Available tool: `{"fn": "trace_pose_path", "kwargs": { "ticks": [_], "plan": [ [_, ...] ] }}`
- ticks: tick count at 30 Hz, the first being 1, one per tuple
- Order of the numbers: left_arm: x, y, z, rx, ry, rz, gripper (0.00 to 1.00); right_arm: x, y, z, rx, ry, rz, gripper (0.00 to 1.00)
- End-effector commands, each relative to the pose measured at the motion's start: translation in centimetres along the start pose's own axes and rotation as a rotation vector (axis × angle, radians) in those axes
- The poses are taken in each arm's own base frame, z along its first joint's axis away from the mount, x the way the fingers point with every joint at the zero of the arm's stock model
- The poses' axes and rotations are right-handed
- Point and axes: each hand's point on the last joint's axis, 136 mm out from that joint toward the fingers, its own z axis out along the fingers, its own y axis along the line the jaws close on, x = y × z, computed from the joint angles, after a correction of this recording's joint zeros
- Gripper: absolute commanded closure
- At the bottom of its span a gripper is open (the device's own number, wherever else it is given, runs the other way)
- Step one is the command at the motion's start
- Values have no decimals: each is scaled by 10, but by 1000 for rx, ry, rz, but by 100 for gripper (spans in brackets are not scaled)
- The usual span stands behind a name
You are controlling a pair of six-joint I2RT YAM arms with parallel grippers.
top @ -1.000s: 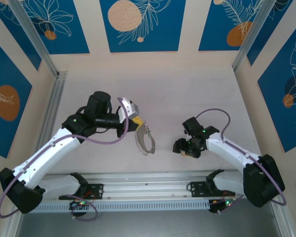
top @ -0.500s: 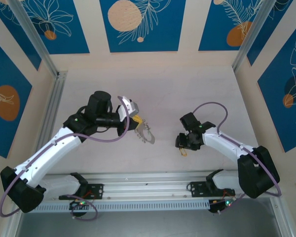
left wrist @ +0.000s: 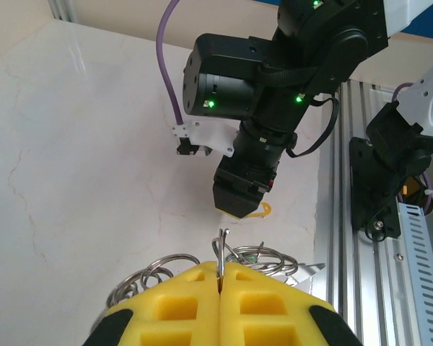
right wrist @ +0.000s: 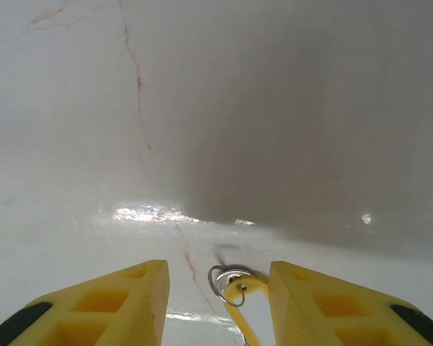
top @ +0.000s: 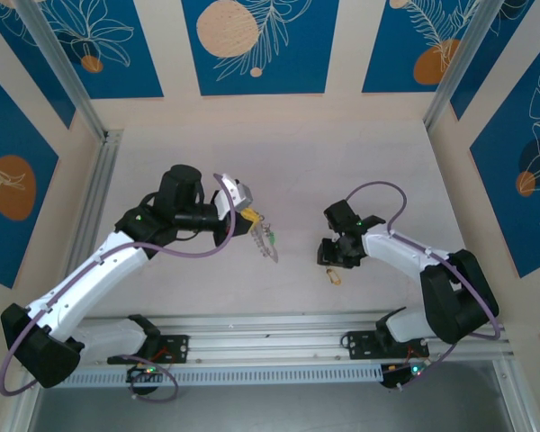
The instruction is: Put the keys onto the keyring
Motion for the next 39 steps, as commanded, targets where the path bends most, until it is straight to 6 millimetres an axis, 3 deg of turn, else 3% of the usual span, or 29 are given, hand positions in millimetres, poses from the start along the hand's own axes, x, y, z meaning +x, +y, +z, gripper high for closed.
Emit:
{"fn": "trace_pose_path", "kwargs": {
  "ticks": [1,18,22,32,39],
  "plan": [
    [-7,2,-1,15,-38,-8,100,6,5,3,-19,38,-17,61],
    [-11,4,-4,25,-59,-25,100,16,3,12,6,82,-17,71],
    [-11,4,-4,26,-62,-29,100,20,7,11,4,95,-38,78],
    [-11,4,-3,30,-60,-33,100,11,36,13,-77,83,-63,79],
    [-12,4,-3,35,-64,-33,100,7,38,-7,-87,40,-64,73]
  ]
}}
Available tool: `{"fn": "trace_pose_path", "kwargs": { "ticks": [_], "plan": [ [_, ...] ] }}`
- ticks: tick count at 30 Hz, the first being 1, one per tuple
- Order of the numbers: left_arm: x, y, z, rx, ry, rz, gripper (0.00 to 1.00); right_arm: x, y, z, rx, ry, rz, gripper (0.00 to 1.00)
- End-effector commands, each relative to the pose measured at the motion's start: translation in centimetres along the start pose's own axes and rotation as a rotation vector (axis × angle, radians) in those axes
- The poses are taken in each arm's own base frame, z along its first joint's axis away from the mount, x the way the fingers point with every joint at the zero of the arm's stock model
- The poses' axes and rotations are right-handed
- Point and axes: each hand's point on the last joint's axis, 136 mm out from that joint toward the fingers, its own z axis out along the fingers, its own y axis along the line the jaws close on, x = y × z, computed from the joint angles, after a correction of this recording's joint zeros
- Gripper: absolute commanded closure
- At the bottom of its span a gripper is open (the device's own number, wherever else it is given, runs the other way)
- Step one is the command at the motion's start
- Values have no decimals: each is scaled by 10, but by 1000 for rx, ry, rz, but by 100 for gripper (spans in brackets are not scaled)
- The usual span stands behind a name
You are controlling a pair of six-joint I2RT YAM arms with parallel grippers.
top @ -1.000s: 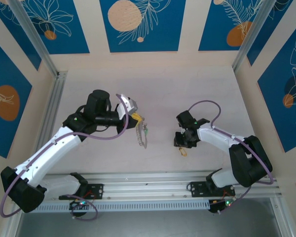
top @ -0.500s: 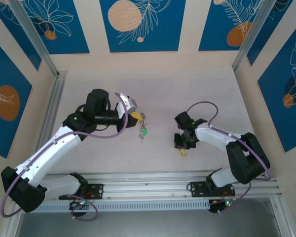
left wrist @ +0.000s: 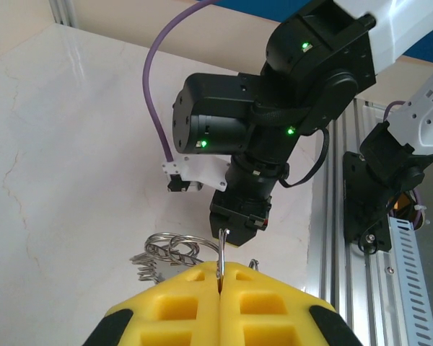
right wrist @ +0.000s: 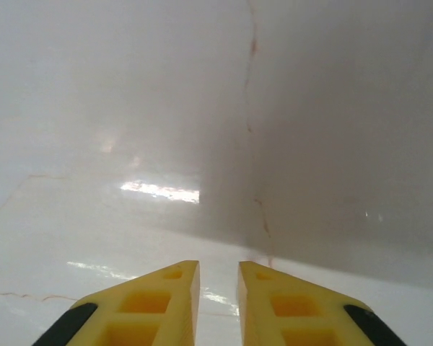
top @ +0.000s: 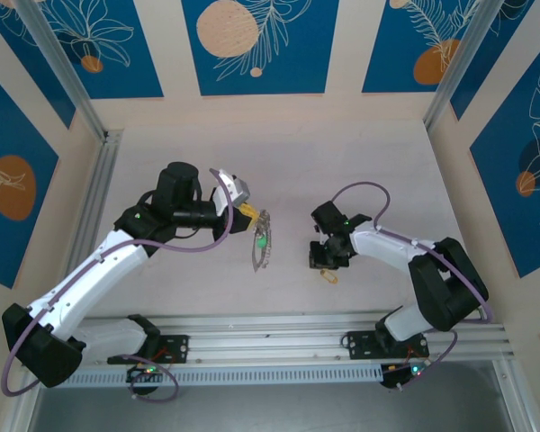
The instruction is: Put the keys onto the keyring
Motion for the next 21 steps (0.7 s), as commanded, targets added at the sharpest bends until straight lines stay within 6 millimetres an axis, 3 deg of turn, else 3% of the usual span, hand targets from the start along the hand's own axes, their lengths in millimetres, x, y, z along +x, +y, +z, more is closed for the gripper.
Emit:
{"fn": "trace_pose_path", "kwargs": {
  "ticks": [1,9,21],
  "plan": [
    [-7,-1,-2,22,-36,9,100,1,4,-18,-18,-22,15,70],
    [-10,-4,-4,27,-46,12,100,17,-11,-15,21,3,43,67],
    [-9,-4,-2,33,-44,7,100,11,-15,-6,24,39,29,69]
  ]
}}
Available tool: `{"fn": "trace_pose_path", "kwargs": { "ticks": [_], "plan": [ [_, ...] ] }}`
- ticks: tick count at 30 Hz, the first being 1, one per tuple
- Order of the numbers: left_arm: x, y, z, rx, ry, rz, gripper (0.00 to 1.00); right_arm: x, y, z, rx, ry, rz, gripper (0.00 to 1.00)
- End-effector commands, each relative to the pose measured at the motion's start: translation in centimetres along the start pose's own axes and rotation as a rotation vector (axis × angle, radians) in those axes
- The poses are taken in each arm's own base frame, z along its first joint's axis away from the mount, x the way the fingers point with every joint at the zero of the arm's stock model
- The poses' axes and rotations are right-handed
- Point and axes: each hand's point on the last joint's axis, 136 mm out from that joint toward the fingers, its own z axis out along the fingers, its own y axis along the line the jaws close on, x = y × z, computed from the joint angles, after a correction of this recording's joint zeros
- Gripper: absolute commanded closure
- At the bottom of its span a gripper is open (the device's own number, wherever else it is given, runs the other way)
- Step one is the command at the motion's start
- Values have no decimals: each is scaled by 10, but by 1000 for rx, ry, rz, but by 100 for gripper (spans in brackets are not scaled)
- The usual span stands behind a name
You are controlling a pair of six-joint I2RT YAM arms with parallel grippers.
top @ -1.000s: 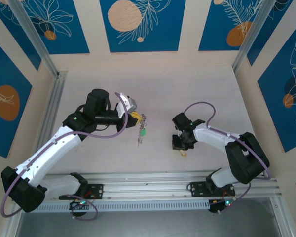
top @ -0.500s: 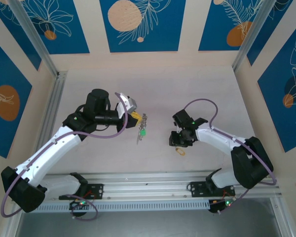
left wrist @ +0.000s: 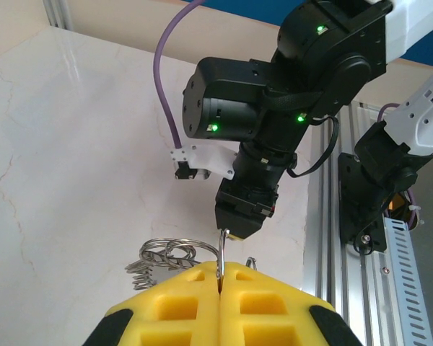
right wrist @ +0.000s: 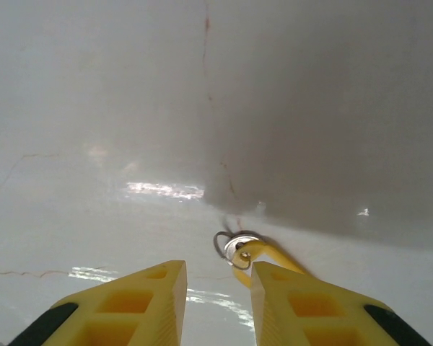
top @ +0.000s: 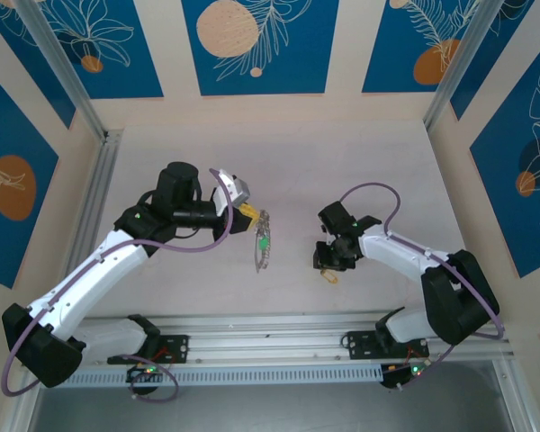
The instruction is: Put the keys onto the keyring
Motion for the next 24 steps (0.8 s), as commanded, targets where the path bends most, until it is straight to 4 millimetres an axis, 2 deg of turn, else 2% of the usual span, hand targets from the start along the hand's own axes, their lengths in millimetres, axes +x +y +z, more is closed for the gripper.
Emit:
{"fn": "trace_pose_path", "kwargs": {
  "ticks": [1,5,15,20,24],
  "plan": [
    [-8,-2,-2,21,-38,6,100,2,0,6,3,36,-15,69],
    [-7,-1,-2,19,-36,4,100,0,2,10,1,48,-24,69],
    [-6,0,-1,17,-32,0,100,-1,1,15,-4,54,-30,80],
    [-5,1,0,21,-32,-3,100,-1,1,13,-7,46,-36,93],
    [-6,1,0,22,-33,-6,100,1,0,11,-8,39,-36,100]
  ]
}}
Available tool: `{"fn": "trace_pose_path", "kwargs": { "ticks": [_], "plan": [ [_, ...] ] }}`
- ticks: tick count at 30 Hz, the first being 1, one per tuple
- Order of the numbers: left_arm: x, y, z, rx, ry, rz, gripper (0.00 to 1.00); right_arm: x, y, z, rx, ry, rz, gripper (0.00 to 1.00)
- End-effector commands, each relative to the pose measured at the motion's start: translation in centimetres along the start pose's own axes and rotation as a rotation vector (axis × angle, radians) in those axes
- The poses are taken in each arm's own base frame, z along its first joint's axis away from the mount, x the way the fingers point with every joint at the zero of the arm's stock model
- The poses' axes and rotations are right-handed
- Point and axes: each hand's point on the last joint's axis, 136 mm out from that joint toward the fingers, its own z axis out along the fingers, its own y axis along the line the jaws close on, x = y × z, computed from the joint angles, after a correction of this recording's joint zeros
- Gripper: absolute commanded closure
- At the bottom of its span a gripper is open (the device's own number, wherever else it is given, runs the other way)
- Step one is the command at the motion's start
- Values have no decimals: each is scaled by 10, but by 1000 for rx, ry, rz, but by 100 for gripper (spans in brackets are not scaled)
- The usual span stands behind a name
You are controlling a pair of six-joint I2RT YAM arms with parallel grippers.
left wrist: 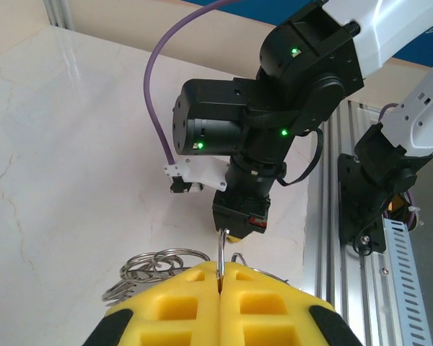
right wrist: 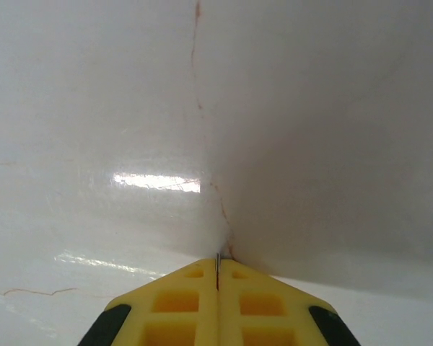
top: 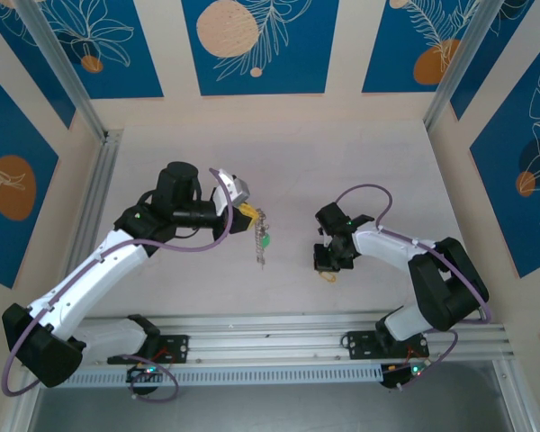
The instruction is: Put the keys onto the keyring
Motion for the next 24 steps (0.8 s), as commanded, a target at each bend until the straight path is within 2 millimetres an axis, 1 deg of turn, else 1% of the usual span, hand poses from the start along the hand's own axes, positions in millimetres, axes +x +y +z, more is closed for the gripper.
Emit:
{"fn": "trace_pose_path", "kwargs": {
  "ticks": [1,3,5,8,9,11,13,18,21,24],
  "plan": [
    [-5,1,0,21,-30,0,100,1,2,-5,-22,-4,-2,100],
    [-5,1,0,19,-30,-1,100,0,4,-7,-29,-14,-12,100],
    [-4,2,1,21,-27,-2,100,-3,11,-14,-54,-51,-47,100],
    [-2,4,2,18,-21,-5,100,-3,27,-32,-93,-128,-145,100],
    [-1,5,3,17,-17,-8,100,-3,34,-40,-114,-160,-185,100],
    [0,7,4,13,-9,-3,100,0,50,-62,-175,-238,-276,100],
    [1,7,4,11,-8,4,100,5,67,-89,-241,-342,-388,100],
    [-3,4,-4,-10,-12,53,100,25,95,-153,-416,-559,-596,100],
    [-8,1,-12,-30,-23,92,100,44,118,-182,-581,-596,-704,100],
    [-13,-5,-21,-36,-30,126,100,67,143,-210,-766,-562,-807,100]
  ]
}}
